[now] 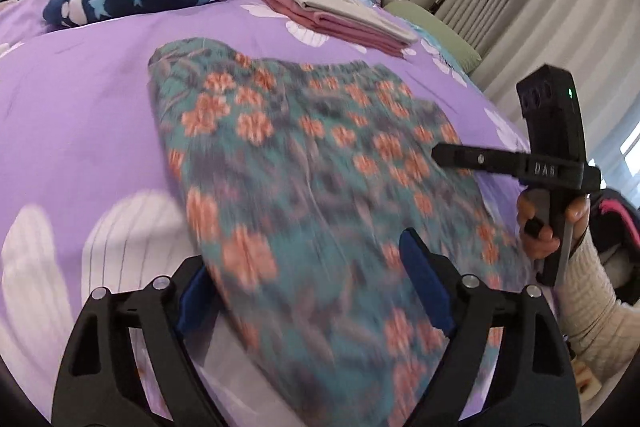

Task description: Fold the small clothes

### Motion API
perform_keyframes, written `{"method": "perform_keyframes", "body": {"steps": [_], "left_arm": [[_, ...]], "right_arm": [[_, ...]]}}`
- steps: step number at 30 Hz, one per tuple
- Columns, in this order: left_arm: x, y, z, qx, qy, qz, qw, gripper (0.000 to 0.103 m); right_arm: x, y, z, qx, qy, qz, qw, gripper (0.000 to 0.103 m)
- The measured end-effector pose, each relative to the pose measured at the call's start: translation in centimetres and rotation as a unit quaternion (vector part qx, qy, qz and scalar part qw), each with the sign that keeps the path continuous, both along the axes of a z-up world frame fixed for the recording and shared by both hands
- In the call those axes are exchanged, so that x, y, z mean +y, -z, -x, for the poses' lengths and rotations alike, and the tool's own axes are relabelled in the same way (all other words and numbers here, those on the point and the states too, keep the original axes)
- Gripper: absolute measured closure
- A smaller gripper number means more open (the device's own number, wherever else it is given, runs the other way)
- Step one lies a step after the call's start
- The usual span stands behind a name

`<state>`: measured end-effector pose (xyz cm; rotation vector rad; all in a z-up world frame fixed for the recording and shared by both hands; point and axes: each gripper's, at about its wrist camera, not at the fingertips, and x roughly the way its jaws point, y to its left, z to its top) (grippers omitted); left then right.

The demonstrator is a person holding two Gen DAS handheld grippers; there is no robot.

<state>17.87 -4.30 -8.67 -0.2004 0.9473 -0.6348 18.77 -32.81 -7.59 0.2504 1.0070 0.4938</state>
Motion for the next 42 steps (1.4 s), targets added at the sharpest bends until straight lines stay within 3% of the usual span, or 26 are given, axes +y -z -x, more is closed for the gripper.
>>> {"method": "perform_keyframes", "body": {"steps": [1,4,6,7,9,12,14,15,19,23,27,29,31,35,39,42], "left_arm": [[-0.1,0.1,-0.8,0.003,0.001,0.004,1.0,0.018],[-0.4,0.2,-2.3,-0.009,-0.001,-0.018,0.9998,0.04],[-0.2,0.2,-3.0,-0.006,-0.002,-0.018,0.9998,0.053],[-0.2,0.2,-3.3,-0.003,-0.004,-0.014,0.9999,0.055],[-0.4,0.3,-3.7,-0.004,-0.005,-0.017,0.9998,0.06],[-1.4,-0.3,-3.2,-0.027,-0.002,-0.043,0.9987,0.07],[-1.6,-1.1,-2.7,-0.051,-0.001,-0.056,0.9971,0.08],[-1.6,-1.6,-2.5,-0.06,0.0,-0.059,0.9964,0.084],[-2.3,-5.5,-1.1,-0.108,0.002,-0.05,0.9929,0.088],[-5.1,-11.0,0.3,-0.18,0.029,-0.05,0.9821,0.089],[-10.5,-16.3,0.9,-0.244,0.072,-0.038,0.9663,0.089],[-14.4,-18.9,1.3,-0.278,0.107,-0.025,0.9543,0.089],[-18.1,-20.8,1.3,-0.294,0.133,-0.009,0.9465,0.089],[-27.0,-22.9,-0.4,-0.292,0.182,0.022,0.9389,0.089],[-35.5,-23.2,-2.4,-0.294,0.212,0.007,0.932,0.089],[-40.7,-22.7,-3.9,-0.283,0.221,-0.007,0.9331,0.088]], "right_arm": [[0.1,0.0,-0.6,-0.001,-0.004,-0.003,1.0,0.041],[0.2,0.4,-1.7,-0.015,-0.027,-0.008,1.0,0.044],[0.2,0.7,-2.3,-0.022,-0.038,-0.018,0.999,0.053],[0.1,1.0,-2.7,-0.014,-0.042,-0.035,0.998,0.06],[0.6,1.4,-3.2,-0.007,-0.047,-0.053,0.997,0.064],[2.3,1.2,-3.1,-0.02,-0.064,-0.022,0.997,0.068],[3.0,0.6,-2.6,-0.033,-0.058,0.003,0.998,0.081],[3.0,0.2,-2.2,-0.042,-0.05,0.007,0.998,0.084],[3.2,-4.2,1.4,-0.129,-0.03,0.032,0.991,0.087],[1.5,-9.3,5.3,-0.206,0.003,0.051,0.977,0.087],[-3.4,-15.0,8.8,-0.268,0.068,0.069,0.959,0.088],[-6.2,-17.4,10.2,-0.288,0.102,0.082,0.949,0.088],[-9.5,-19.8,11.0,-0.305,0.139,0.102,0.937,0.088],[-16.5,-22.9,11.2,-0.317,0.215,0.16,0.91,0.088],[-24.1,-24.5,10.2,-0.3,0.293,0.178,0.89,0.088],[-28.3,-24.3,8.7,-0.284,0.332,0.197,0.878,0.088]]}}
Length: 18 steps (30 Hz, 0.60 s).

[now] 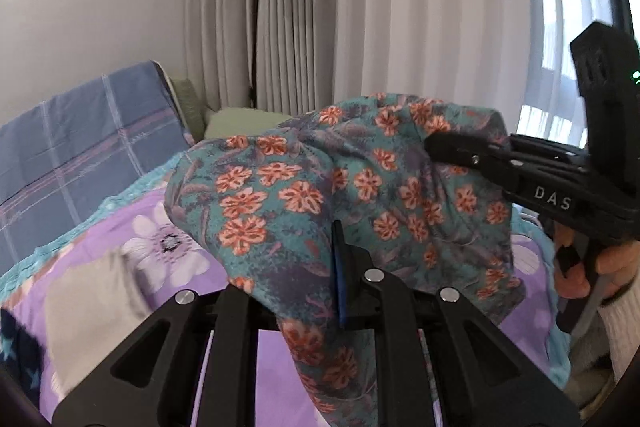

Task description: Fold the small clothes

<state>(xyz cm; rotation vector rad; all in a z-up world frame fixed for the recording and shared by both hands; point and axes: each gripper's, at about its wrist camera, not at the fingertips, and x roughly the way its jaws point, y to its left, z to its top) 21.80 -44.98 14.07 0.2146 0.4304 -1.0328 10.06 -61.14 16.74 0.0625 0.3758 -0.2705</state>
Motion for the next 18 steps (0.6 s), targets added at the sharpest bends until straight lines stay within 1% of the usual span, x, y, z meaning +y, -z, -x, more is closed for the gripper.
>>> {"method": "perform_keyframes", "body": {"steps": [2,3,5,6,7,8,9,10,11,12,13,14,15,16,17,18], "left_arm": [[-3.2,1.0,-1.3,-0.004,0.0,-0.018,0.9998,0.088],[-4.1,1.5,-1.7,-0.01,-0.001,-0.026,0.9996,0.088],[-6.2,2.6,-3.0,-0.022,-0.01,-0.041,0.9989,0.088],[-7.2,3.0,-3.8,-0.025,-0.017,-0.046,0.9985,0.085],[-8.1,4.0,-4.7,-0.034,-0.029,-0.057,0.9974,0.083],[-8.5,4.9,-5.4,-0.04,-0.041,-0.07,0.9959,0.072],[-8.9,6.3,-6.1,-0.047,-0.064,-0.091,0.9927,0.054],[-9.2,7.9,-6.9,-0.05,-0.09,-0.117,0.9878,0.045],[-9.4,9.1,-7.4,-0.051,-0.108,-0.131,0.9842,0.037],[-8.9,10.8,-7.6,-0.044,-0.12,-0.14,0.9818,0.035],[-8.4,12.0,-7.7,-0.026,-0.107,-0.142,0.9837,0.035],[-8.1,13.1,-7.5,-0.005,-0.086,-0.148,0.9853,0.032],[-8.0,14.5,-7.2,0.011,-0.065,-0.162,0.9846,0.028],[-8.3,16.3,-6.7,0.009,-0.052,-0.19,0.9805,0.028],[-8.5,17.2,-6.0,-0.008,-0.051,-0.197,0.9789,0.027],[-8.5,17.5,-5.4,-0.032,-0.059,-0.194,0.9788,0.027]], "right_arm": [[-2.1,0.6,-1.2,0.008,0.022,-0.001,1.0,0.088],[-3.1,1.0,-2.0,0.01,0.032,-0.003,0.999,0.088],[-5.0,2.2,-4.7,0.014,0.048,-0.016,0.999,0.088],[-5.7,2.8,-5.7,0.014,0.053,-0.024,0.998,0.088],[-6.8,3.8,-7.1,0.017,0.06,-0.034,0.997,0.088],[-7.5,4.8,-8.0,0.024,0.068,-0.039,0.997,0.084],[-8.3,5.9,-9.1,0.038,0.084,-0.042,0.995,0.079],[-9.6,7.8,-10.4,0.067,0.128,-0.043,0.989,0.06],[-10.3,9.5,-11.2,0.091,0.177,-0.034,0.979,0.05],[-10.5,10.7,-11.6,0.109,0.206,-0.026,0.972,0.05],[-10.9,12.5,-12.0,0.134,0.226,-0.024,0.965,0.05],[-11.1,14.1,-12.1,0.15,0.217,-0.037,0.964,0.05],[-11.1,15.8,-12.3,0.166,0.2,-0.051,0.964,0.051],[-11.2,18.0,-12.5,0.197,0.189,-0.055,0.96,0.051],[-11.0,19.7,-12.6,0.218,0.19,-0.045,0.956,0.048],[-10.7,20.6,-12.4,0.221,0.19,-0.039,0.956,0.048]]}}
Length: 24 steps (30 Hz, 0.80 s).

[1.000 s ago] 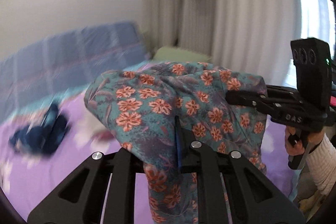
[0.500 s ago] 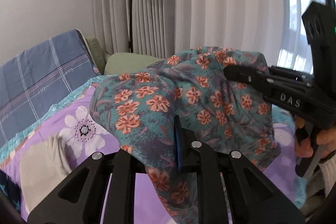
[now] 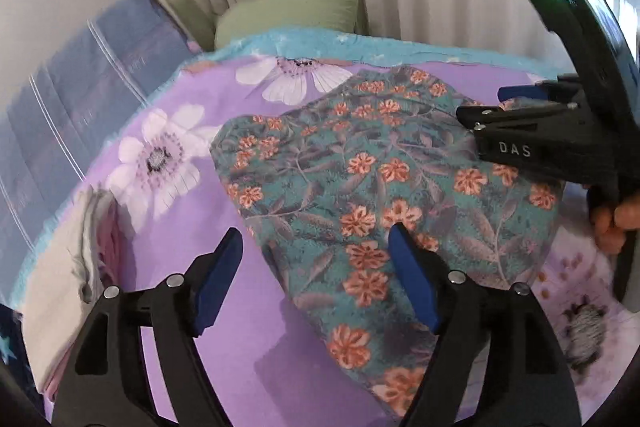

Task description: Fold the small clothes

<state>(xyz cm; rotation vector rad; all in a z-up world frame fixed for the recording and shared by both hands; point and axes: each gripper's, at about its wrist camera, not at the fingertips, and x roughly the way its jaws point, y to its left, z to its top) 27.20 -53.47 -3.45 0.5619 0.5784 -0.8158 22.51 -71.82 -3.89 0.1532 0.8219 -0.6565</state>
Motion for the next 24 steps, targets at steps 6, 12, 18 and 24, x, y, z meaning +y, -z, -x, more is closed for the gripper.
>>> {"method": "perform_keyframes", "body": {"steps": [6,12,18,24], "left_arm": [[0.6,-0.2,-1.0,0.036,-0.022,0.007,0.9991,0.024],[3.8,-0.2,-0.6,0.099,-0.08,0.067,0.9896,0.009],[9.1,-3.8,4.7,0.086,-0.057,0.132,0.9859,0.001],[13.4,-8.3,12.4,0.009,-0.016,0.168,0.9857,0.001]], "right_arm": [[2.5,-0.3,-0.5,0.017,0.017,0.044,0.999,0.044],[2.0,0.4,1.1,0.004,0.05,0.061,0.997,0.028],[5.2,-3.5,8.1,-0.056,0.06,0.057,0.995,0.027],[12.0,-6.6,18.7,-0.127,0.032,0.051,0.99,0.018]]}}
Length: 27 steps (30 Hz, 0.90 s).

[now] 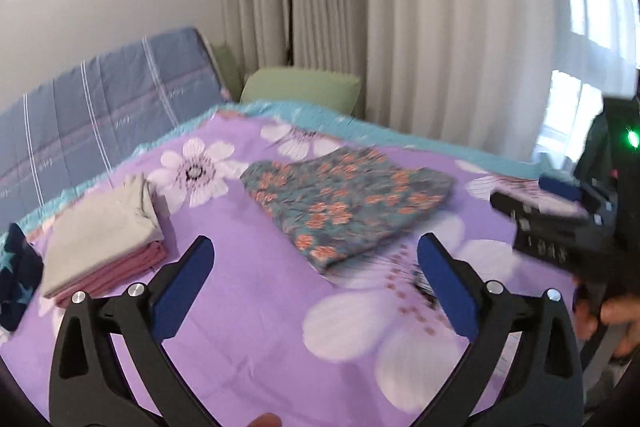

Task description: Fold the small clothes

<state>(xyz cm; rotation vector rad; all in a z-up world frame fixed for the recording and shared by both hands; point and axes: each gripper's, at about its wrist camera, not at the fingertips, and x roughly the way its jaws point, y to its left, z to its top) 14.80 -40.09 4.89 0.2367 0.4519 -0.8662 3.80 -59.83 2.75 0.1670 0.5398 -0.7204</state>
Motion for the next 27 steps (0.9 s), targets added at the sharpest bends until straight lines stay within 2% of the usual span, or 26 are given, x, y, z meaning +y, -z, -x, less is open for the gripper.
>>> {"method": "perform_keyframes", "body": {"steps": [3,6,15,19,22,27], "left_arm": [[2.4,-1.4,3.2,-0.022,0.0,0.027,0.9994,0.001],[4.6,-2.3,5.6,-0.03,-0.005,0.043,0.9986,0.001],[11.1,-2.5,10.9,-0.063,-0.036,0.073,0.9947,0.001],[13.0,-2.2,12.5,-0.1,-0.077,0.056,0.9904,0.001],[13.7,-2.4,13.8,-0.124,-0.085,0.039,0.988,0.001],[14.8,-3.1,14.8,-0.106,-0.063,0.047,0.9913,0.001]], "right_arm": [[3.4,0.0,4.6,-0.025,0.008,-0.027,0.999,0.016],[6.2,0.0,7.3,-0.04,0.008,-0.03,0.999,0.014],[12.7,-2.9,10.4,-0.045,-0.001,0.038,0.998,0.011],[15.1,-3.7,11.1,-0.044,-0.005,0.064,0.997,0.009],[16.4,-3.9,11.3,-0.041,-0.001,0.068,0.997,0.009],[17.9,-4.7,12.1,-0.05,-0.008,0.064,0.997,0.009]]}}
